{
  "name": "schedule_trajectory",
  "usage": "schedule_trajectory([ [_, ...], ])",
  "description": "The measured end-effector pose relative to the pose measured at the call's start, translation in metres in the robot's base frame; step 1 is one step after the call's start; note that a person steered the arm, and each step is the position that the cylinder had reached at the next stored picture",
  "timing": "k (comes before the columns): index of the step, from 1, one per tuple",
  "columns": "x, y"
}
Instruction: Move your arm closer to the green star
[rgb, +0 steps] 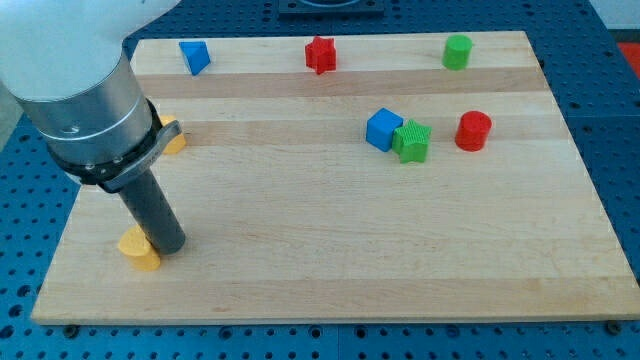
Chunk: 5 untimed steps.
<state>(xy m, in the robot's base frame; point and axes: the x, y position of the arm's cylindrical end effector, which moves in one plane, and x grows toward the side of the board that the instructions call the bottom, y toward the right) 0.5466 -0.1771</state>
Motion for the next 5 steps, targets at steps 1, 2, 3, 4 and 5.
schedule_trajectory([
  [1, 0.000, 0.001],
  [2, -0.011, 0.015],
  [3, -0.030, 0.030],
  [4, -0.051, 0.038],
  [5, -0.071, 0.046],
])
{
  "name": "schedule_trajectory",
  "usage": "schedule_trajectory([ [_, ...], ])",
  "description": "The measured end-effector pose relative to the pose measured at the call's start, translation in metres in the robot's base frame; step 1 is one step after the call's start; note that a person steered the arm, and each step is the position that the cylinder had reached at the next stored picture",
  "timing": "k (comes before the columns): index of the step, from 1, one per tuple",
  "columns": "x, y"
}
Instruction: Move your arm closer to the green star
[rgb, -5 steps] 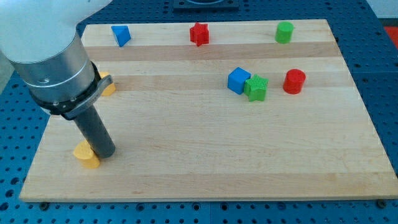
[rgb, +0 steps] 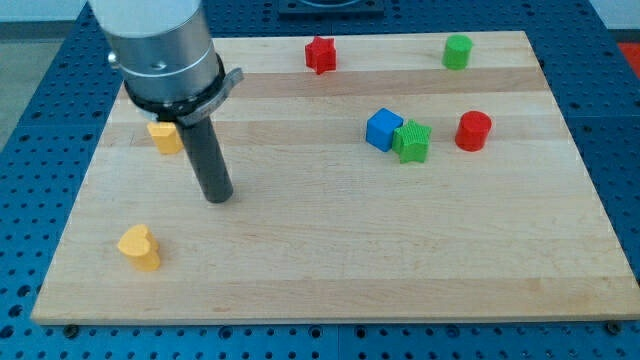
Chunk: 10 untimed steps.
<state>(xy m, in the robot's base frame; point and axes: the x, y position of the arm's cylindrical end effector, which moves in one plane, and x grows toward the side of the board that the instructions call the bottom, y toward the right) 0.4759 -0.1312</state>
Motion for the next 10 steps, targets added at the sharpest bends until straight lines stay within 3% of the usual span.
schedule_trajectory([
  [4, -0.106, 0.089],
  [6, -0.147, 0.160],
  [8, -0.142, 0.227],
  [10, -0.115, 0.241],
])
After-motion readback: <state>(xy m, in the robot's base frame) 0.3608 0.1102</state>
